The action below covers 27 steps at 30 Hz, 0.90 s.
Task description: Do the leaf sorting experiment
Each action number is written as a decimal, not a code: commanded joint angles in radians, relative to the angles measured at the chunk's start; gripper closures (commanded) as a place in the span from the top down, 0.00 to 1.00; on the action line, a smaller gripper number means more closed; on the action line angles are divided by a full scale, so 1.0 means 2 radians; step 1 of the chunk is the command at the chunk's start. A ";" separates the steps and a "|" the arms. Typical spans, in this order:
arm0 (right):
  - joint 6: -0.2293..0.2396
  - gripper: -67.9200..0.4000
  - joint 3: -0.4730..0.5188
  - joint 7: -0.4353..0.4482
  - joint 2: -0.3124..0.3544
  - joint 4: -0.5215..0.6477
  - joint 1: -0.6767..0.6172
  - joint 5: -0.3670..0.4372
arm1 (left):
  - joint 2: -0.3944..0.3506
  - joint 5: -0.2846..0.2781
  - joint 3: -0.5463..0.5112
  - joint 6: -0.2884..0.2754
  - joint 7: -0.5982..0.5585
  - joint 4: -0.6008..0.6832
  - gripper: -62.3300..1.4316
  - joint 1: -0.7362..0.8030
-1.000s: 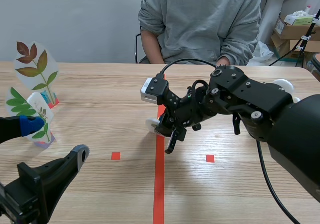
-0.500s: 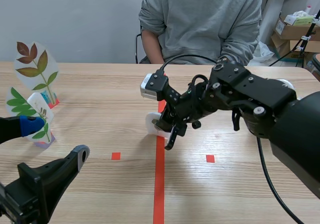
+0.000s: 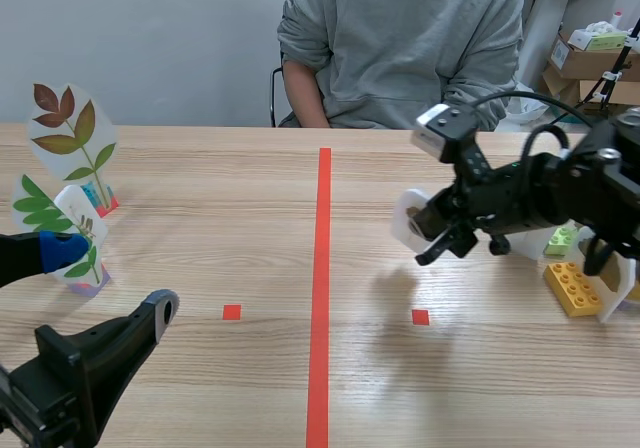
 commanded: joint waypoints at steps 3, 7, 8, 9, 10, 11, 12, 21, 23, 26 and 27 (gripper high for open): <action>0.000 0.03 0.065 -0.004 0.003 0.002 -0.027 0.016 | 0.001 -0.003 -0.005 -0.001 -0.005 0.010 1.00 0.001; 0.000 0.03 0.135 -0.007 0.003 0.002 -0.053 0.016 | 0.001 -0.003 -0.005 -0.001 -0.005 0.010 1.00 0.001; 0.000 0.03 0.152 -0.010 0.003 0.002 -0.057 0.016 | 0.001 -0.003 -0.005 -0.001 -0.005 0.010 1.00 0.001; 0.000 0.03 0.168 -0.011 0.003 0.002 -0.060 0.016 | 0.001 -0.003 -0.005 -0.001 -0.005 0.010 1.00 0.001; 0.000 0.03 0.185 -0.012 0.003 0.002 -0.063 0.016 | 0.001 -0.003 -0.005 -0.001 -0.005 0.010 1.00 0.001; 0.000 0.03 0.200 -0.012 0.003 0.002 -0.065 0.015 | 0.001 -0.003 -0.005 -0.001 -0.005 0.010 1.00 0.001; 0.000 0.03 0.215 -0.012 0.003 0.002 -0.067 0.014 | 0.001 -0.003 -0.005 -0.001 -0.005 0.010 1.00 0.001; -0.001 0.03 0.292 0.002 0.003 -0.026 -0.069 -0.021 | 0.001 -0.003 -0.005 -0.001 -0.005 0.010 1.00 0.001; -0.001 0.03 0.293 0.004 0.003 -0.034 -0.069 -0.022 | 0.001 -0.003 -0.005 -0.001 -0.005 0.010 1.00 0.001; 0.001 0.03 0.293 0.006 0.002 -0.039 -0.069 -0.022 | 0.001 -0.003 -0.005 -0.001 -0.005 0.010 1.00 0.001; 0.001 0.03 0.293 0.006 0.002 -0.039 -0.069 -0.022 | 0.001 -0.003 -0.005 -0.001 -0.005 0.010 1.00 0.001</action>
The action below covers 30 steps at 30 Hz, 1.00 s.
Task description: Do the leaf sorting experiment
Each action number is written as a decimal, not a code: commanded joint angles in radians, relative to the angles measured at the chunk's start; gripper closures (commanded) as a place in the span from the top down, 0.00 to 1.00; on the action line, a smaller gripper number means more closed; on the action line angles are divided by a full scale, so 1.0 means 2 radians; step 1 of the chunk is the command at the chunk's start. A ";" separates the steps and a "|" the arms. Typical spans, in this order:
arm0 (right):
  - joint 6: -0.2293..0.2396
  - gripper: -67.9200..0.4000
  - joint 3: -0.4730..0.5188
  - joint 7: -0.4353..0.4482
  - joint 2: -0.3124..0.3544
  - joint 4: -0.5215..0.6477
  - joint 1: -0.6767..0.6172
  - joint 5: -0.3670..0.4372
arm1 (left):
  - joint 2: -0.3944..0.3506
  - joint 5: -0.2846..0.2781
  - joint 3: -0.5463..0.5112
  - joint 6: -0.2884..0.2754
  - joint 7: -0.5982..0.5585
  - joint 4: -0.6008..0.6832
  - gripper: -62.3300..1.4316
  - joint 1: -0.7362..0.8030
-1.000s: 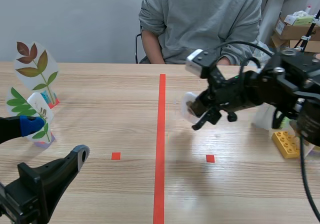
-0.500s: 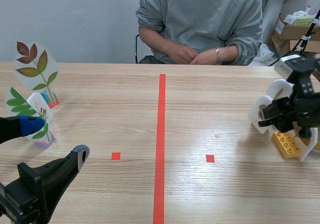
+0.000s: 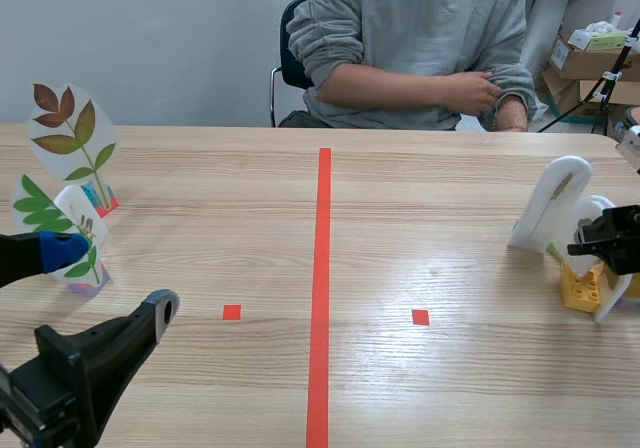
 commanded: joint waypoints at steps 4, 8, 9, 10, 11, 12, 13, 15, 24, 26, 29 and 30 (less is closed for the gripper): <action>0.000 0.03 -0.001 0.009 0.005 0.008 0.006 0.006 | 0.001 -0.003 -0.005 0.000 -0.006 0.010 1.00 0.001; 0.000 0.04 -0.001 0.003 -0.002 0.008 0.006 0.006 | 0.001 -0.003 -0.005 0.000 -0.005 0.010 1.00 0.001; 0.000 0.05 -0.001 0.003 -0.002 0.008 0.006 0.006 | 0.001 -0.003 -0.005 0.000 -0.005 0.010 1.00 0.001; 0.000 0.06 -0.001 0.003 -0.002 0.008 0.006 0.006 | 0.001 -0.003 -0.005 0.000 -0.005 0.010 1.00 0.001; 0.000 0.08 -0.001 0.003 -0.001 0.008 0.006 0.006 | 0.001 -0.003 -0.005 0.000 -0.005 0.010 1.00 0.001; 0.000 0.11 -0.001 0.003 -0.001 0.008 0.006 0.005 | 0.001 -0.003 -0.005 0.000 -0.005 0.010 1.00 0.001; 0.000 0.14 -0.001 0.002 -0.001 0.008 0.006 0.005 | 0.001 -0.003 -0.005 0.000 -0.005 0.010 1.00 0.001; 0.000 0.18 -0.001 0.001 -0.001 0.008 0.006 0.005 | 0.001 -0.003 -0.005 0.000 -0.006 0.010 1.00 0.001; 0.000 0.36 -0.001 0.001 -0.001 0.008 0.006 0.005 | 0.001 -0.003 -0.005 0.000 -0.005 0.010 1.00 0.001; 0.000 0.40 -0.001 -0.001 -0.001 0.008 0.006 0.005 | 0.001 -0.003 -0.005 0.000 -0.005 0.010 1.00 0.001; 0.004 0.47 -0.001 -0.003 -0.001 0.008 0.006 0.005 | 0.001 -0.003 -0.005 0.000 -0.005 0.010 1.00 0.001; 0.007 0.50 -0.001 -0.004 -0.001 0.008 0.006 0.005 | 0.001 -0.003 -0.005 0.000 -0.005 0.010 1.00 0.001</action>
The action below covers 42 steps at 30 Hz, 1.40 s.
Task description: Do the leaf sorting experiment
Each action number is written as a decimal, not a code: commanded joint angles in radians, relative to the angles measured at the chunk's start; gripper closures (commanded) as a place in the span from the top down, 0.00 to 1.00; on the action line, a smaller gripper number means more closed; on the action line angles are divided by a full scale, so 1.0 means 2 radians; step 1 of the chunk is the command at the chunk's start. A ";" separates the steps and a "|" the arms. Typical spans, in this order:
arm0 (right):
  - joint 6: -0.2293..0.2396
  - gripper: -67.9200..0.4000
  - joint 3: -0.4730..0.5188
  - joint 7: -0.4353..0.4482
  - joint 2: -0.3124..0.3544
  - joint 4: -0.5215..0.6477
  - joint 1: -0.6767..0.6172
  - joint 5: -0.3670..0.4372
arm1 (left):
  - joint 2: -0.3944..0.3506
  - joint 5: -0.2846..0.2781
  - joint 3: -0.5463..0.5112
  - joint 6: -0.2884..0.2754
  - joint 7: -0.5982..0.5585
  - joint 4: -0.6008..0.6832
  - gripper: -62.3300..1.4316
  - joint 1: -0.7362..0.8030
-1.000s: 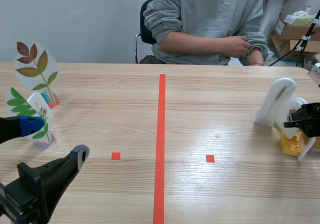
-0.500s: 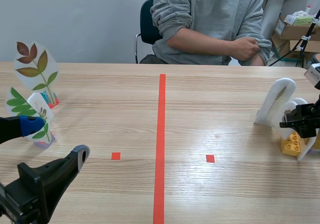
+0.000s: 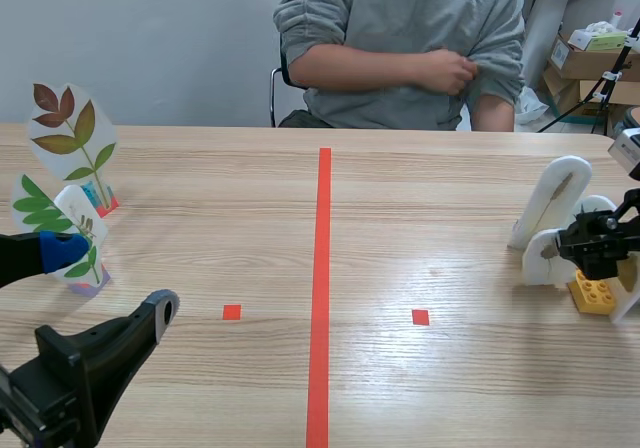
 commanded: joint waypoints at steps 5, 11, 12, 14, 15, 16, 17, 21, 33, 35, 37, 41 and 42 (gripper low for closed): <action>0.033 0.56 0.005 0.001 0.010 0.008 0.006 0.013 | 0.001 -0.003 -0.005 0.000 -0.005 0.010 1.00 0.001; 0.092 0.69 0.038 -0.037 0.011 0.035 -0.007 0.067 | 0.001 -0.003 -0.005 0.000 -0.005 0.010 1.00 0.001; 0.098 0.69 0.046 -0.042 0.012 0.049 -0.017 0.078 | 0.001 -0.003 -0.005 0.000 -0.005 0.010 1.00 0.001; 0.100 0.69 0.065 -0.049 0.012 0.084 -0.041 0.097 | 0.001 -0.003 -0.005 0.000 -0.005 0.010 1.00 0.001; 0.100 0.69 0.074 -0.050 0.012 0.105 -0.057 0.105 | 0.001 -0.003 -0.005 0.000 -0.005 0.010 1.00 0.001; 0.100 0.69 0.082 -0.050 0.012 0.126 -0.074 0.109 | 0.001 -0.003 -0.005 0.000 -0.005 0.010 1.00 0.001; 0.100 0.69 0.089 -0.049 0.012 0.148 -0.092 0.111 | 0.001 -0.003 -0.005 0.000 -0.005 0.010 1.00 0.001; 0.100 0.69 0.099 -0.048 0.012 0.238 -0.159 0.122 | 0.001 -0.003 -0.005 0.000 -0.005 0.010 1.00 0.001; 0.100 0.69 0.078 -0.054 0.011 0.426 -0.266 0.191 | -0.001 -0.003 -0.005 -0.001 -0.007 0.010 1.00 0.001; 0.100 0.69 0.070 -0.058 0.011 0.446 -0.274 0.192 | -0.002 -0.003 -0.005 -0.001 -0.007 0.010 1.00 0.001; 0.100 0.69 0.061 -0.063 0.011 0.464 -0.282 0.198 | -0.002 -0.003 -0.005 -0.003 -0.007 0.010 1.00 0.000; 0.100 0.69 0.051 -0.069 0.011 0.487 -0.298 0.202 | -0.002 -0.003 -0.005 -0.003 -0.007 0.010 1.00 0.000; 0.100 0.69 0.051 -0.068 0.011 0.487 -0.301 0.203 | -0.002 -0.003 -0.006 -0.003 -0.008 0.010 1.00 0.000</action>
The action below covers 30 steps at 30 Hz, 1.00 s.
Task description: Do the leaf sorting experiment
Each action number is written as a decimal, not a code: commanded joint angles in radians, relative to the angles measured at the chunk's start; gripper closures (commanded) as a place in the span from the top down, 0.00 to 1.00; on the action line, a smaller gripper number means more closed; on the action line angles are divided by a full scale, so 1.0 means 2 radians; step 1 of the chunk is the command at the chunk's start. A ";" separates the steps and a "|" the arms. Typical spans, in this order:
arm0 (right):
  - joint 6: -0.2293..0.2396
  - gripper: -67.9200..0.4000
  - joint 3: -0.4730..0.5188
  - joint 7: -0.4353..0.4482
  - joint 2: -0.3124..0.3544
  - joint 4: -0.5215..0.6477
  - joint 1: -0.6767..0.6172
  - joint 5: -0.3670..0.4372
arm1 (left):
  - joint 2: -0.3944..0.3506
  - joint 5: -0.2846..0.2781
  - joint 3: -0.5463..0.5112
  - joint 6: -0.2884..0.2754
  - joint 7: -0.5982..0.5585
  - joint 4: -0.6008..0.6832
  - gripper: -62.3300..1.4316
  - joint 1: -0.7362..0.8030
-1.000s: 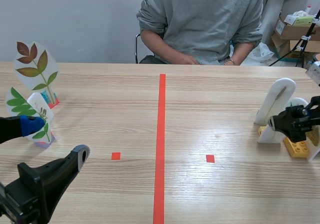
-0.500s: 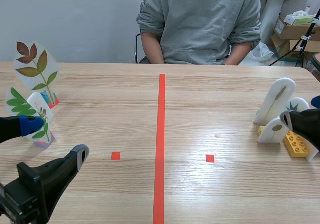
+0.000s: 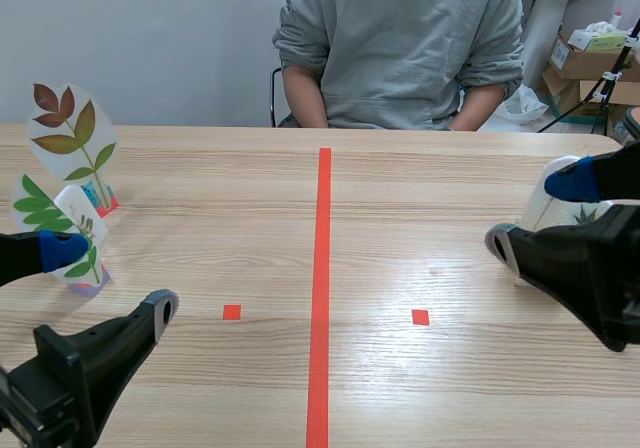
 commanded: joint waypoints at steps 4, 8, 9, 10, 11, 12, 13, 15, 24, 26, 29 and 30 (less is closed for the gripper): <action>0.004 0.69 0.003 0.008 0.007 -0.003 -0.002 0.005 | 0.000 -0.004 -0.013 -0.004 -0.017 0.010 1.00 0.000; 0.004 0.69 0.003 0.017 0.007 -0.003 -0.001 0.004 | 0.000 -0.010 -0.016 -0.012 -0.022 0.010 1.00 0.000; 0.004 0.69 0.003 0.017 0.007 -0.003 -0.001 0.003 | 0.000 -0.010 -0.016 -0.012 -0.022 0.010 1.00 0.000; 0.004 0.69 0.003 0.017 0.007 -0.003 -0.001 0.003 | 0.000 -0.010 -0.016 -0.012 -0.022 0.010 1.00 0.000; 0.004 0.69 0.003 0.017 0.007 -0.003 -0.001 0.003 | 0.000 -0.010 -0.016 -0.012 -0.022 0.010 1.00 0.000; 0.004 0.69 0.003 0.017 0.007 -0.003 -0.001 0.003 | 0.000 -0.009 -0.016 -0.012 -0.022 0.010 1.00 0.000; 0.004 0.69 0.003 0.017 0.007 -0.003 -0.001 0.003 | 0.000 -0.009 -0.016 -0.012 -0.021 0.010 1.00 0.000; 0.004 0.69 0.003 0.017 0.007 -0.003 -0.001 0.001 | 0.000 -0.009 -0.016 -0.012 -0.021 0.010 1.00 0.000; 0.004 0.69 0.003 0.017 0.007 -0.003 0.000 -0.001 | 0.000 -0.009 -0.016 -0.012 -0.018 0.010 1.00 0.000; 0.004 0.69 0.003 0.017 0.007 -0.003 0.000 -0.001 | 0.000 -0.009 -0.016 -0.012 -0.018 0.010 1.00 0.000; 0.004 0.69 0.003 0.017 0.007 -0.003 0.000 -0.001 | 0.000 -0.009 -0.016 -0.012 -0.018 0.010 1.00 0.000; 0.004 0.69 0.003 0.017 0.007 -0.003 0.000 -0.001 | 0.000 -0.009 -0.016 -0.012 -0.018 0.010 1.00 0.000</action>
